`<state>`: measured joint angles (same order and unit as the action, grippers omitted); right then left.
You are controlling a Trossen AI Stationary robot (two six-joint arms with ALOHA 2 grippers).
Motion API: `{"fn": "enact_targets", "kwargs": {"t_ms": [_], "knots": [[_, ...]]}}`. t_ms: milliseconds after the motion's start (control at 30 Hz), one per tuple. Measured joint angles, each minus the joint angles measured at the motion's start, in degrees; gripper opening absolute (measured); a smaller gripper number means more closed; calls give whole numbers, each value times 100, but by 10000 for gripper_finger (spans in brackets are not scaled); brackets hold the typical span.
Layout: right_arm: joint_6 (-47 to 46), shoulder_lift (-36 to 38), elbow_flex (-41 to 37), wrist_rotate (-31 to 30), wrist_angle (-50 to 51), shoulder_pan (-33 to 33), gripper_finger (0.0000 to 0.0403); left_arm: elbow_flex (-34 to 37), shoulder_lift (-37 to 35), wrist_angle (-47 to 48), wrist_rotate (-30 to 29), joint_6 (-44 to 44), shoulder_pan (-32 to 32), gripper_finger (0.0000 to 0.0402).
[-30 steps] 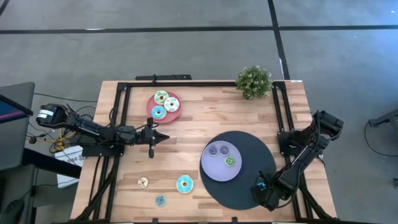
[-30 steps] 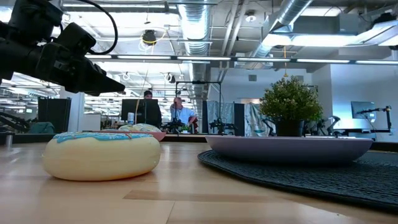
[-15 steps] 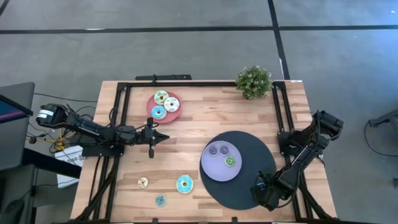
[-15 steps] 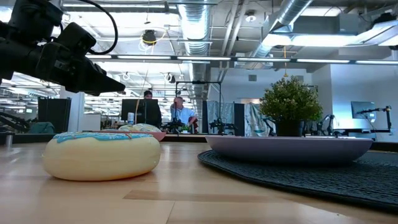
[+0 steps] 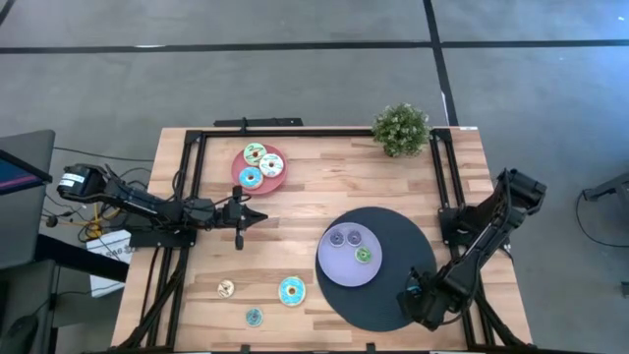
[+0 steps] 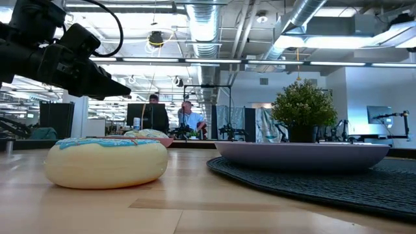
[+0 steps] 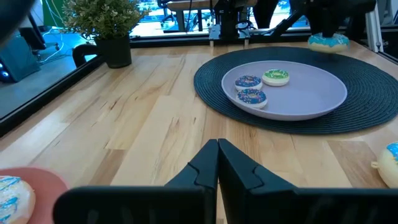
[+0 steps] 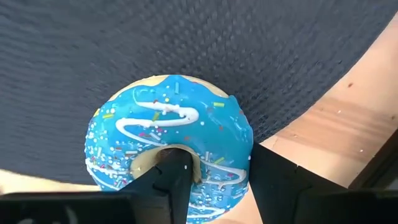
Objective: Pick & Place donuts
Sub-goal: Put the big blue donut on the pink plate
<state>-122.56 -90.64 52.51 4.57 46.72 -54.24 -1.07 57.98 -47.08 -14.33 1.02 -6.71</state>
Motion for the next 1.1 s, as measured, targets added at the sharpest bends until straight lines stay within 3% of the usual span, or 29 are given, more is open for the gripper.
{"fn": "enact_targets", "kwargs": {"t_ms": [133, 300, 433, 567, 700, 833, 967, 1100], "knots": [[25, 410, 0, -556, 235, 1, 136, -1, 0, -1, 0, 0, 1, 0], [694, 973, 0, -1781, 473, 299, 131, -1, 0, -6, 9, 2, -1, 0], [1835, 1355, 0, -2646, 431, 1030, 126, -1, 0, -12, 11, 22, -1, 0], [3532, 1498, 0, -2961, 22, 2179, 123, -1, 0, -14, 23, 64, -1, 0], [5546, 1451, 0, -2832, -1182, 3456, 123, -1, 0, -23, 58, 70, -1, 0], [7297, 1184, 1, -2186, -2929, 4631, 123, -1, 0, -43, 135, 70, 1, 0], [8242, 625, 112, -1275, -4373, 5626, 123, -1, 0, -47, 420, 68, -1, 0], [8952, -285, 985, -882, -4520, 6333, 123, -3, 0, -38, 499, 63, -1, 0]]}}
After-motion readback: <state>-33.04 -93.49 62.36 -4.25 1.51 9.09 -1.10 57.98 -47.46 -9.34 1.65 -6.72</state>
